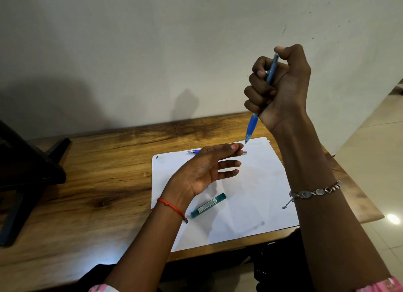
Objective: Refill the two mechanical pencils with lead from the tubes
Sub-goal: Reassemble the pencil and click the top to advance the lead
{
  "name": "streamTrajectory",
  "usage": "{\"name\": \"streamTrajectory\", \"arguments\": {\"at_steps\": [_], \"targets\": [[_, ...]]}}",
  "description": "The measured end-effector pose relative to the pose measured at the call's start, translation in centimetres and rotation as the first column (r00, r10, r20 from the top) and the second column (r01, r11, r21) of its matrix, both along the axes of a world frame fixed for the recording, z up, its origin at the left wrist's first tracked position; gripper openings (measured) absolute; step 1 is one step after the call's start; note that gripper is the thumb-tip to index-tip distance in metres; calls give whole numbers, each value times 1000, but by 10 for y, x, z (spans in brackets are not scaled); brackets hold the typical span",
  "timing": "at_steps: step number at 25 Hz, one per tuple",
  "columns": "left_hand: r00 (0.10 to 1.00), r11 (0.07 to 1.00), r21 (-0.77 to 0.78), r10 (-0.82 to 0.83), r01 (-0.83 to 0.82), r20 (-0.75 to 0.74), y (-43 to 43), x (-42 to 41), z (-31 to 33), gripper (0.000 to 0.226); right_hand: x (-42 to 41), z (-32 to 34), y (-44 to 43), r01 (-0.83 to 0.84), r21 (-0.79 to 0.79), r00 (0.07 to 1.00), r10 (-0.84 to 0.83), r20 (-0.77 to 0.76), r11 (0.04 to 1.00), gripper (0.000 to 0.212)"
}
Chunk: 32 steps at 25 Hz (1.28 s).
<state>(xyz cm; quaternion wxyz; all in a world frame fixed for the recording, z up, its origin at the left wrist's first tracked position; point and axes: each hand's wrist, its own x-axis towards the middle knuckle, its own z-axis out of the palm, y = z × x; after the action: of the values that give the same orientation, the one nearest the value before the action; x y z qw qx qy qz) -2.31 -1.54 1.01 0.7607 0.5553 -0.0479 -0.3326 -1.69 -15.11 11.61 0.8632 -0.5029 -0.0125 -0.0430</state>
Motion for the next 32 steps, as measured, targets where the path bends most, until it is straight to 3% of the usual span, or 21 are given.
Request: {"name": "streamTrajectory", "arguments": {"at_steps": [10, 18, 25, 32], "targets": [[1000, 1000, 0, 10, -10, -9, 0, 0, 0, 15, 8, -10, 2, -69, -82, 991, 77, 107, 994, 36], [1000, 1000, 5, 5, -5, -16, -1, 1, 1, 15, 4, -8, -1, -92, -14, 995, 91, -42, 996, 69], [1000, 1000, 5, -6, 6, -12, -2, 0, 1, 14, -2, -4, 2, -24, -17, 995, 23, -94, 1000, 67], [1000, 1000, -5, -15, 15, -11, -2, 0, -1, 18, -5, 1, 4, 14, -10, 999, -14, -52, 1000, 62]]}}
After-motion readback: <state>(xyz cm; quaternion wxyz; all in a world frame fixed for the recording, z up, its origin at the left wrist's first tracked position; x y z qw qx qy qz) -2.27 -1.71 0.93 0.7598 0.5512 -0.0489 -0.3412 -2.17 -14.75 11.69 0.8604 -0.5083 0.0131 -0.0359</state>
